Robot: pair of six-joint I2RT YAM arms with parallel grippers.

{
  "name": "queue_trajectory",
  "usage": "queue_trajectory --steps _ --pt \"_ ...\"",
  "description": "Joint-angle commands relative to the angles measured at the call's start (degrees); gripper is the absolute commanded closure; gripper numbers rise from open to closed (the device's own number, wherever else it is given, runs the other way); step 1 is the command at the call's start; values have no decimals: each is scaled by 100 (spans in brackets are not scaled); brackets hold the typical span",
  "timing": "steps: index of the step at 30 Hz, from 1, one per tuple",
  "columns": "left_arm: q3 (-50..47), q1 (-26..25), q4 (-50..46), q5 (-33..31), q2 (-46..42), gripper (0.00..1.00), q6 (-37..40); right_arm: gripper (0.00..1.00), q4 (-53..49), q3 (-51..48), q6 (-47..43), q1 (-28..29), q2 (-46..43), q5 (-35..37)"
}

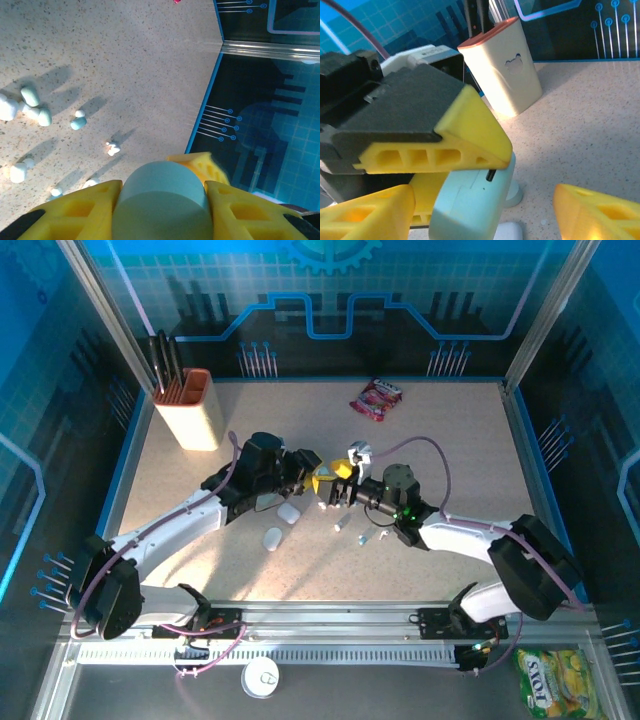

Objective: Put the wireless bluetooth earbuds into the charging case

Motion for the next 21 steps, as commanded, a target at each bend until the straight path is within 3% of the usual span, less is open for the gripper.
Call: queue_trajectory --steps 1,6,10,14,18,21 --pt "-85 22 191 159 -106 60 -89 43 341 209 118 60 126 -69" --pt "-110 23 178 149 -123 59 -73 65 327 218 213 41 155 -100" --pt "-165 26 273 140 -124 55 -93 73 208 214 222 4 47 -130" --pt "-370 24 678 -22 -215 35 -218 75 8 212 323 -133 -122 -209" --pt "-474 52 1039 -260 -388 1 133 75 -277 145 634 -454 -354 -421" --pt "-589 136 1524 -287 -561 1 1006 76 -643 125 922 -787 -518 -879"
